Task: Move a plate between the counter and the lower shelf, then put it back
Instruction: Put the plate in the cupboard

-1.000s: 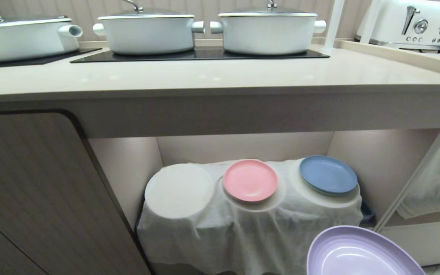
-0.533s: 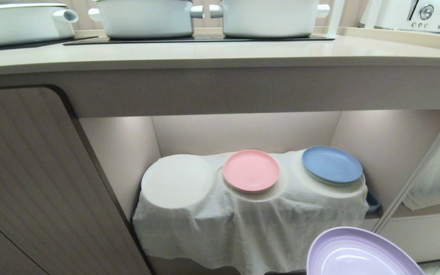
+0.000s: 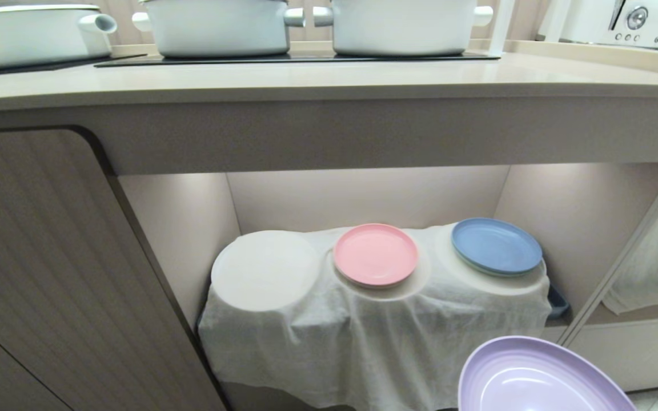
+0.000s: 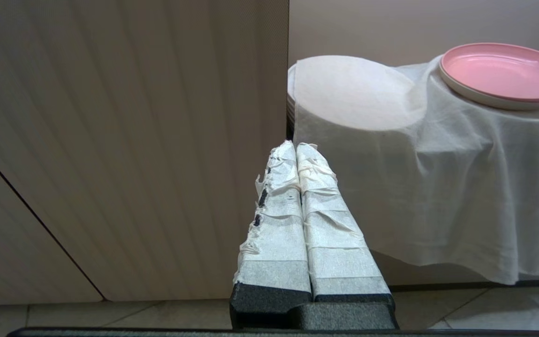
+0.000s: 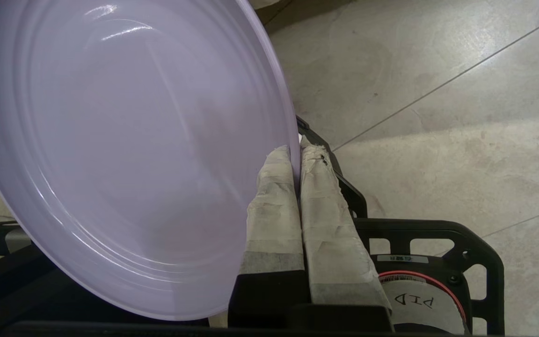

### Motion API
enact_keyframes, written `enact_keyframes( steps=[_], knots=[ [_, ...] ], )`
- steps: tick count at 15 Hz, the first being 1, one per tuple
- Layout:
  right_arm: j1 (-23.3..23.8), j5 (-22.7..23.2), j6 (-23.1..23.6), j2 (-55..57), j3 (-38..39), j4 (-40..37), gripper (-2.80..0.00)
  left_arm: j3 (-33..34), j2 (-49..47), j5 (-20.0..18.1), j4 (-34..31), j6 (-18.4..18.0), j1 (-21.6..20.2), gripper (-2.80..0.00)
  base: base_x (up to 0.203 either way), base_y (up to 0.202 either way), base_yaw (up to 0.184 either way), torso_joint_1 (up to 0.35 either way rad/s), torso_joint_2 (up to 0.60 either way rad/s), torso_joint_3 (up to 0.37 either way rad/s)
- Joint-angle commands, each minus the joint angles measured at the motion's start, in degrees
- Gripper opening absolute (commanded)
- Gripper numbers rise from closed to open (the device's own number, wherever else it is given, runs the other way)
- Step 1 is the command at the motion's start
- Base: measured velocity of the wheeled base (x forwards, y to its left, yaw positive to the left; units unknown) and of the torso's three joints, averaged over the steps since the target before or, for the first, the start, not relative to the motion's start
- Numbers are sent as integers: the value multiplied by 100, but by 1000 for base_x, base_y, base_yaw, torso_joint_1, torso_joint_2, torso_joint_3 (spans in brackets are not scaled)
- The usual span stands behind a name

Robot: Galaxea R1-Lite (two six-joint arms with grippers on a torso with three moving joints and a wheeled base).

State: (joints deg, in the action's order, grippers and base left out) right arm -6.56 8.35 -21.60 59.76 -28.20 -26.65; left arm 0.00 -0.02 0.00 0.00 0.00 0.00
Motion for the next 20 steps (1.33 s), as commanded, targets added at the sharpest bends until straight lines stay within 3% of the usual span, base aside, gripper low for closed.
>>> enact_keyframes(
  steps=[1,20],
  knots=[
    [5,2,-11,1,-2,-16,-280,0,2,0,0,0,0,-280,0,0,0,0,0,0],
    [5,0,-28,-70,-2,-7,-280,0,2,0,0,0,0,-280,0,0,0,0,0,0]
  ],
)
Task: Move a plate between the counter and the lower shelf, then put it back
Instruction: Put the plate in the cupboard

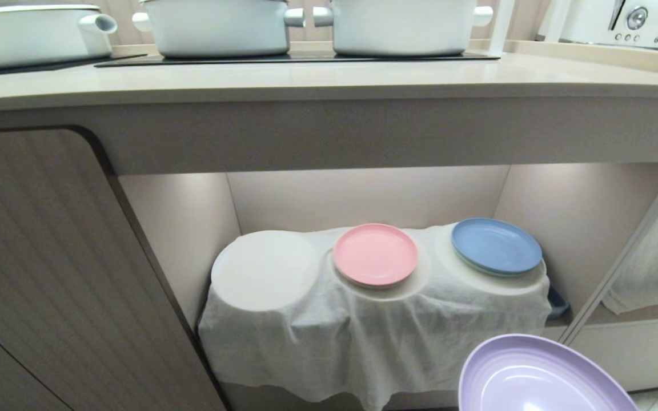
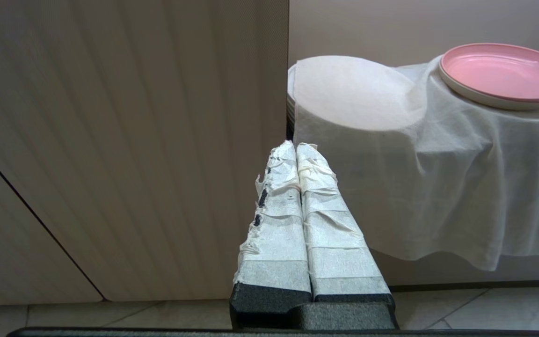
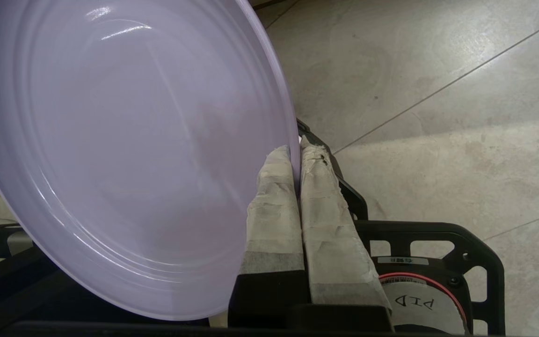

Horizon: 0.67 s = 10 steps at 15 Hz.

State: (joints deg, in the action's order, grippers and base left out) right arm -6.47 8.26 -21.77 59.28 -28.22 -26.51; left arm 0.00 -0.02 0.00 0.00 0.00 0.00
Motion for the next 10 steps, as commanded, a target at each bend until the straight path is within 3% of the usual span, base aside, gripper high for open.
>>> enact_keyframes(
  steps=[1,10],
  knots=[
    [-3,17,-10,-22,1,-20,-280,0,2,0,0,0,0,-280,0,0,0,0,0,0],
    [-3,9,15,-86,-43,-36,-280,0,2,0,0,3,0,-280,0,0,0,0,0,0]
  ],
)
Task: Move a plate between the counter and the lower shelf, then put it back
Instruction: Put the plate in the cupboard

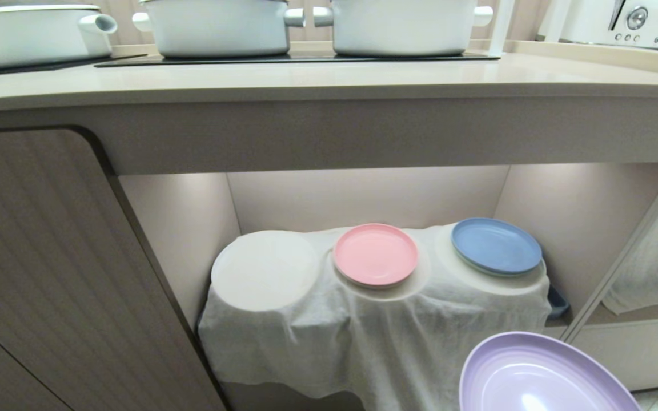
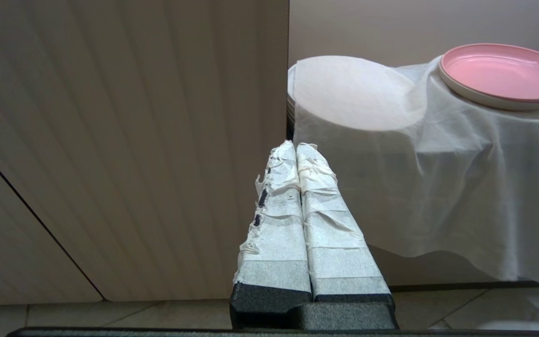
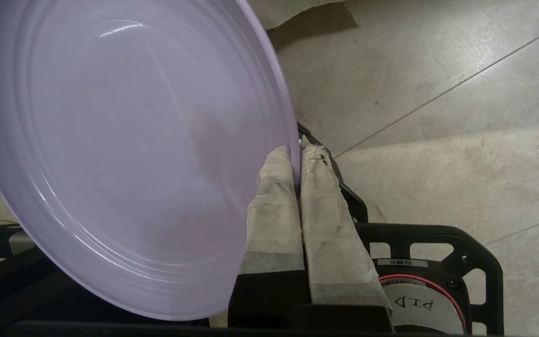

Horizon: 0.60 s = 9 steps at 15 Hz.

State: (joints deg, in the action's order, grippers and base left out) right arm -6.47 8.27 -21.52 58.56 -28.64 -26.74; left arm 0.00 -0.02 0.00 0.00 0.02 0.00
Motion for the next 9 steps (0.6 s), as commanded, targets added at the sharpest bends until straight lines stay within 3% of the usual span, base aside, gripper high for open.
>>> enact_keyframes(
  steps=[1,9],
  knots=[
    [-3,8,-19,-29,2,-16,-280,0,2,0,0,-2,0,-280,0,0,0,0,0,0],
    [-9,8,-19,-38,31,-42,-280,0,2,0,0,-11,0,-280,0,0,0,0,0,0]
  ],
)
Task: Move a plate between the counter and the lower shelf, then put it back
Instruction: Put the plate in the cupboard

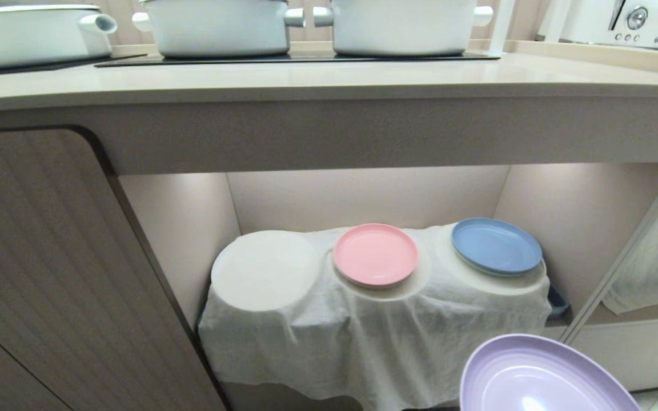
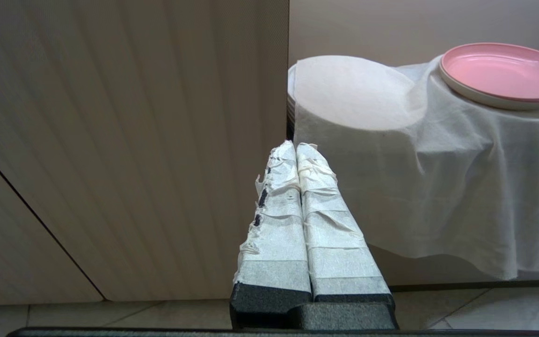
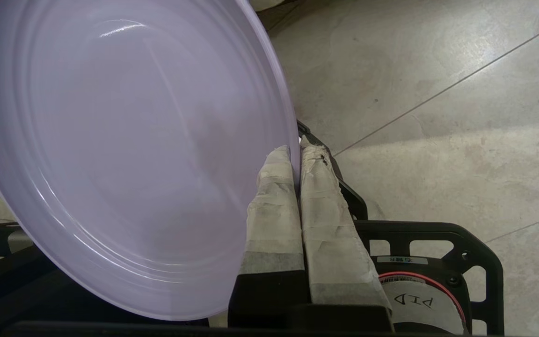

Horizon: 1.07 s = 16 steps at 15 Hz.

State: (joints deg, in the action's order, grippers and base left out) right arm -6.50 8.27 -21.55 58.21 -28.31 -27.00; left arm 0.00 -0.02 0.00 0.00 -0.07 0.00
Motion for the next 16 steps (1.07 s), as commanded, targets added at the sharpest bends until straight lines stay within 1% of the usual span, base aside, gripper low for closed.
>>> enact_keyframes(
  steps=[1,14,16],
  knots=[
    [-9,8,-16,-3,-8,-10,-280,0,2,0,0,-1,0,-280,0,0,0,0,0,0],
    [-9,8,-16,-38,1,-33,-280,0,2,1,0,-1,0,-280,0,0,0,0,0,0],
    [-9,8,-16,-38,1,-33,-280,0,2,9,0,-1,0,-280,-2,104,6,1,2,0]
  ],
)
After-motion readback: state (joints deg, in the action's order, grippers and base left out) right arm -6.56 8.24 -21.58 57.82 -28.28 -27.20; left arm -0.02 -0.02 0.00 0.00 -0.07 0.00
